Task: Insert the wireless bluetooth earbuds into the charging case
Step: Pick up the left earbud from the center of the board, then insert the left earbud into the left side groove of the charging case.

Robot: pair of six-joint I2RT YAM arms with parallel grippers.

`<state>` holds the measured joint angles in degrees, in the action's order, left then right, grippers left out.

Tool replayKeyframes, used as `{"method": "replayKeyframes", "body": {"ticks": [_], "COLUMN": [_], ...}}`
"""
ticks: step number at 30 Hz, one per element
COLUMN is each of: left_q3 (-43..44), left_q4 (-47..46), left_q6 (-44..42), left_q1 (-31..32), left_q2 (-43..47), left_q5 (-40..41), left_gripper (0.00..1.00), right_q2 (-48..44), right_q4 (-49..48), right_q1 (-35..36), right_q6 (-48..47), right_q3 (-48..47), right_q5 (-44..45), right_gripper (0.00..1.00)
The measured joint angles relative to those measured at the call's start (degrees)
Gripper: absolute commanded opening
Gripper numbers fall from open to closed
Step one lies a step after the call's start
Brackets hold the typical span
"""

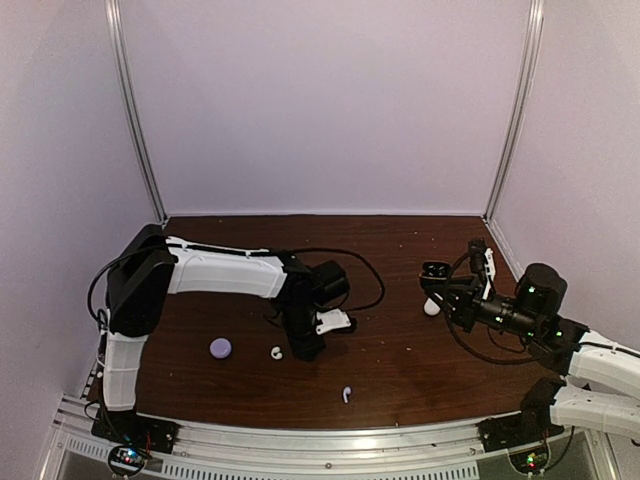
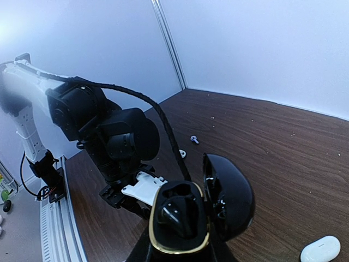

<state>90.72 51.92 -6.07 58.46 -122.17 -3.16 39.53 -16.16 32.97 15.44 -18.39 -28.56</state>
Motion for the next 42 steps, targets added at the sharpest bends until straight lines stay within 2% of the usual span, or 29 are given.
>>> {"method": "replayKeyframes", "body": {"ticks": [8, 16, 20, 25, 33, 42], "left_q3": [0.2, 0.3, -2.0, -7.6, -20.0, -30.7], "left_q4": [0.5, 0.3, -3.1, -12.5, -34.4, -56.6], "left_q6": [0.0, 0.1, 1.3, 3.7, 8.8, 14.7], "left_q1": [0.0, 0.0, -0.7, -3.3, -4.4, -3.7], "left_q2": [-0.1, 0.0, 3.4, 14.3, 33.4, 44.6], "left_q5": [0.4, -0.4, -1.8, -3.1, -4.2, -5.7], "left_gripper": [0.15, 0.10, 0.09, 0.10, 0.10, 0.10], "right_q2": [0.1, 0.4, 0.4, 0.7, 3.0, 11.3], "right_q4": [0.0, 0.0, -0.5, -3.0, -12.8, -25.8], "right_q1": [0.0, 0.0, 0.0, 0.0, 0.1, 4.9], "right_q6": [0.0, 0.0, 0.0, -0.2, -0.2, -3.1], "right_q3": [0.0, 0.0, 0.0, 0.1, 2.3, 2.5], "right_q5": [0.0, 0.0, -0.1, -0.4, -1.0, 0.8], "right_gripper": [0.00, 0.00, 0.00, 0.00, 0.00, 0.00]}}
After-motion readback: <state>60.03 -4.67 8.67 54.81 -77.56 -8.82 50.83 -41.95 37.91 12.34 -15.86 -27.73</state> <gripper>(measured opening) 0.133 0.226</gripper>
